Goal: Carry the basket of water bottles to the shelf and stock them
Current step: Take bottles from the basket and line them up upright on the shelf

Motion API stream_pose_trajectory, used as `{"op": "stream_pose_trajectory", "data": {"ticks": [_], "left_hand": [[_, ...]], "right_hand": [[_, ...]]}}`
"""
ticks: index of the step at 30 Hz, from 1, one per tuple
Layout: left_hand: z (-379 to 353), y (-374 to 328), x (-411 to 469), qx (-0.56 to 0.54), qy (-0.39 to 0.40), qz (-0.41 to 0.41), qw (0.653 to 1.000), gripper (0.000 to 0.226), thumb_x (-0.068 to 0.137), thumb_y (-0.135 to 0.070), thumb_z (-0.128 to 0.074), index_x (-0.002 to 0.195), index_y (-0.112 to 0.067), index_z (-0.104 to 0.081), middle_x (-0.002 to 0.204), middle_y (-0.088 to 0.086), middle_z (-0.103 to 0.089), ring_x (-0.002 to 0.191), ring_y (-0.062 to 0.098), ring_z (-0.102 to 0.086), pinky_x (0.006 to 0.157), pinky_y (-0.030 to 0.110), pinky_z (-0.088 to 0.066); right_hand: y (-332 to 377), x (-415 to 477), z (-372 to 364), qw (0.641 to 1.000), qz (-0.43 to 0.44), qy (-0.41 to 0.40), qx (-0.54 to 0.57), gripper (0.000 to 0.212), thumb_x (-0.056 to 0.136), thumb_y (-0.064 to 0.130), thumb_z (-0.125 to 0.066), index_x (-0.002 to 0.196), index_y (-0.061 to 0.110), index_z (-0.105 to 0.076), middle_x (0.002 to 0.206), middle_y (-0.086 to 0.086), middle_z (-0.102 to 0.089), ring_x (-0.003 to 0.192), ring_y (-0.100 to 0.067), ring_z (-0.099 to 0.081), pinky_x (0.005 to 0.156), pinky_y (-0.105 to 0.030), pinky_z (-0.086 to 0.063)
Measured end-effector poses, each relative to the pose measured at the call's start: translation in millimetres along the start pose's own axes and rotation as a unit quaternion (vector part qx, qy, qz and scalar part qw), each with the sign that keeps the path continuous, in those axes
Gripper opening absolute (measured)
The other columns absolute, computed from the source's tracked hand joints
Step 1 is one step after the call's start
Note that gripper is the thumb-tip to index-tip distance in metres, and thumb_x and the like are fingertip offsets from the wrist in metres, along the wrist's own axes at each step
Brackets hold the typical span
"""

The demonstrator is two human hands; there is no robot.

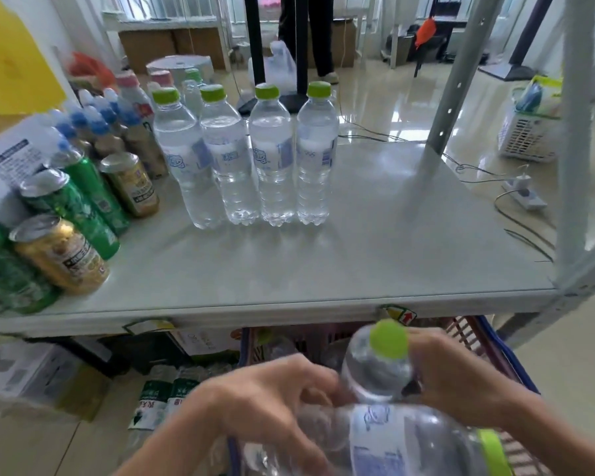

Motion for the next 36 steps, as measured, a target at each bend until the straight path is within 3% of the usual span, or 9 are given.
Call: {"op": "stream_pose_trajectory", "data": {"ticks": [2, 6, 10, 12, 14, 17, 23, 31, 36], "left_hand": [[9.5, -14.8, -5.1, -0.063, -0.001, -0.06, 0.996, 0.063, 0.074, 0.022, -0.081, 0.132, 0.004, -0.066, 0.129, 0.029, -0.069, 0.123, 0.037, -0.067, 0.111, 0.051, -0.049], [28.4, -44.1, 0.1, -0.196, -0.096, -0.19, 0.957, 0.074, 0.061, 0.04, -0.069, 0.13, 0.016, -0.061, 0.129, 0.038, -0.065, 0.12, 0.039, -0.067, 0.105, 0.047, -0.052], [60.8, -67.4, 21.0, -0.222, -0.284, -0.232, 0.903, 0.067, 0.066, 0.02, -0.082, 0.128, 0.001, -0.067, 0.122, 0.015, -0.078, 0.114, 0.029, -0.076, 0.096, 0.033, -0.06], [72.6, -74.7, 35.1, -0.246, -0.35, -0.236, 0.872, 0.068, 0.063, 0.007, -0.089, 0.126, -0.001, -0.068, 0.121, 0.009, -0.079, 0.115, 0.023, -0.076, 0.093, 0.025, -0.06], [78.9, -76.9, 51.0, -0.248, -0.391, -0.238, 0.854, 0.061, 0.063, 0.0, -0.088, 0.122, -0.004, -0.07, 0.116, 0.003, -0.081, 0.11, 0.016, -0.077, 0.089, 0.02, -0.059], [79.4, -70.2, 74.2, -0.226, -0.419, -0.22, 0.852, 0.053, 0.07, 0.008, -0.088, 0.116, -0.01, -0.07, 0.106, -0.007, -0.082, 0.101, 0.005, -0.078, 0.082, 0.012, -0.058], [81.4, -67.6, 105.3, -0.19, -0.452, -0.2, 0.848, 0.061, 0.073, -0.004, -0.092, 0.126, -0.02, -0.066, 0.121, -0.011, -0.077, 0.116, 0.002, -0.072, 0.096, 0.017, -0.059], [96.3, -64.4, 121.4, -0.058, -0.495, -0.216, 0.84, 0.07, 0.083, -0.025, -0.088, 0.145, -0.024, -0.056, 0.139, -0.011, -0.07, 0.132, 0.008, -0.064, 0.115, 0.041, -0.051], [97.2, -69.0, 125.5, 0.029, -0.516, -0.192, 0.834, 0.065, 0.092, -0.043, -0.077, 0.149, -0.025, -0.05, 0.142, -0.008, -0.068, 0.13, 0.009, -0.065, 0.115, 0.039, -0.05]], "right_hand": [[14.2, -4.6, 23.9, 0.997, 0.001, -0.061, 0.048, 0.024, 0.073, 0.043, -0.088, 0.093, 0.033, -0.079, 0.092, 0.013, -0.077, 0.085, 0.001, -0.07, 0.07, -0.036, -0.061], [41.1, -6.8, 68.2, 0.96, 0.037, -0.213, 0.177, 0.027, 0.057, 0.042, -0.086, 0.078, 0.057, -0.075, 0.068, 0.031, -0.07, 0.06, 0.016, -0.064, 0.06, 0.0, -0.049], [16.5, 4.4, 104.4, 0.895, 0.012, -0.355, 0.269, 0.04, 0.068, 0.043, -0.085, 0.102, 0.022, -0.081, 0.101, -0.005, -0.08, 0.091, -0.025, -0.078, 0.083, -0.033, -0.061], [-0.1, 9.1, 113.0, 0.873, -0.014, -0.411, 0.263, 0.046, 0.074, 0.035, -0.084, 0.112, 0.009, -0.076, 0.107, -0.009, -0.078, 0.098, -0.03, -0.076, 0.095, -0.044, -0.056], [-13.0, 13.6, 114.4, 0.865, -0.048, -0.444, 0.228, 0.041, 0.079, 0.027, -0.083, 0.114, 0.008, -0.074, 0.104, -0.004, -0.079, 0.098, -0.023, -0.077, 0.095, -0.039, -0.057], [-27.4, 22.2, 113.1, 0.864, -0.091, -0.462, 0.178, 0.04, 0.079, 0.031, -0.085, 0.113, 0.013, -0.075, 0.099, 0.003, -0.08, 0.094, -0.013, -0.077, 0.083, -0.025, -0.06], [-36.1, 39.6, 108.0, 0.875, -0.086, -0.46, 0.123, 0.061, 0.066, 0.047, -0.086, 0.116, 0.016, -0.07, 0.107, 0.006, -0.077, 0.099, -0.01, -0.075, 0.095, -0.043, -0.059], [-52.5, 44.8, 103.0, 0.906, -0.066, -0.401, 0.121, 0.066, 0.07, 0.045, -0.084, 0.129, 0.023, -0.063, 0.121, 0.01, -0.073, 0.116, -0.008, -0.068, 0.109, -0.044, -0.049], [-52.9, 47.7, 115.1, 0.911, -0.116, -0.395, -0.03, 0.066, 0.067, 0.071, -0.071, 0.123, 0.039, -0.064, 0.106, 0.014, -0.07, 0.09, -0.009, -0.065, 0.079, -0.033, -0.055]]}}
Point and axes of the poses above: each hand's wrist, its own x-axis towards the middle knuckle, its own z-axis out of the back of the hand, y = z × x, the point moved 5 cm from there along x, towards the middle knuckle
